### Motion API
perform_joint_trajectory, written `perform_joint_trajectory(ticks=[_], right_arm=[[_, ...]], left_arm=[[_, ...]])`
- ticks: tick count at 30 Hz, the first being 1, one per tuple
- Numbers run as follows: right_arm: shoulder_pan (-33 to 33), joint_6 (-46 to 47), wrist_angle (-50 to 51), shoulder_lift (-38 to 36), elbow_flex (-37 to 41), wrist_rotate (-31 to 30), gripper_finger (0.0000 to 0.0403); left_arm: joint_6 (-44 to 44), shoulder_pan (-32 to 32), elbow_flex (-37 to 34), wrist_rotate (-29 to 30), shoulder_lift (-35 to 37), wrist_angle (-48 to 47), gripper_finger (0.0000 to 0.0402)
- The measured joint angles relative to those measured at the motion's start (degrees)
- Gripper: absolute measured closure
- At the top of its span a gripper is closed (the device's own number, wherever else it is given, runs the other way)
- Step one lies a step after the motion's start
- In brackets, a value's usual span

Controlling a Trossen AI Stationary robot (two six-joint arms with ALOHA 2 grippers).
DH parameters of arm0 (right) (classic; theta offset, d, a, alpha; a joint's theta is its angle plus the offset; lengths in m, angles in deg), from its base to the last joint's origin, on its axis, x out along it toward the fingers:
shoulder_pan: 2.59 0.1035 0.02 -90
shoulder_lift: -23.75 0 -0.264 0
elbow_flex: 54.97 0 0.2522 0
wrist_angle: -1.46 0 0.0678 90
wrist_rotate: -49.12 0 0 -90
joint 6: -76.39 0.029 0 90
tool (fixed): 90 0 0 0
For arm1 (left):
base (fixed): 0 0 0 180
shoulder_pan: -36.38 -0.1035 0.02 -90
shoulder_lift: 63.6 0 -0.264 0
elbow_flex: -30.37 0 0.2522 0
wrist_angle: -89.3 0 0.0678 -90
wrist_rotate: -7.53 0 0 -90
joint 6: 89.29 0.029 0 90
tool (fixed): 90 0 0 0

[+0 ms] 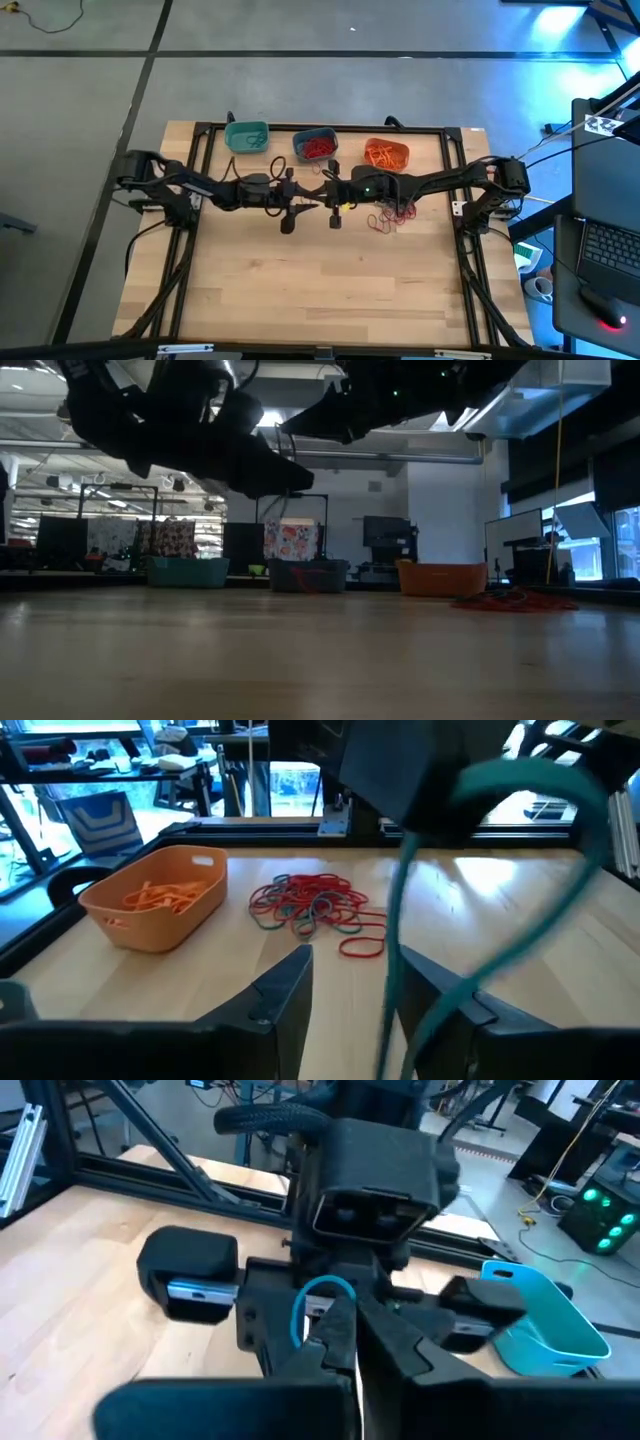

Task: Sort rubber bands into baskets

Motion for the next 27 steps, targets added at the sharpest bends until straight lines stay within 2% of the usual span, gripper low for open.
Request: perform_joint_trajectory(ticks=[4,9,15,18,22,27], right_arm=[[1.31,-0.04,0.17,0.0,0.0,0.26,0.0393],[2.22,0.07,1.73,-0.02,0.0,0.37,0.0393],[2.71,4.76,3.21,-0.07,0.0,-0.81,0.0381],[2.73,5.75,3.63,-0.07,0.0,-0.83,0.0341],[2.72,6.27,5.05,-0.31,0.0,-1.03,0.0265],[2.73,7.28,16.69,-4.69,-1.11,-1.09,0.0196]], left_arm=[[0.18,0.08,2.03,-1.17,-2.04,0.0,0.0301],[2.32,1.26,2.56,-4.91,-2.48,0.01,0.0385],[3.32,1.86,2.47,-4.9,-0.23,-0.93,0.0393],[4.17,1.86,2.43,-4.8,1.67,-3.69,0.0399],[4.7,1.86,2.42,-2.46,5.48,-8.84,0.0396],[6.5,1.86,2.38,1.4,11.65,-17.76,0.0398]])
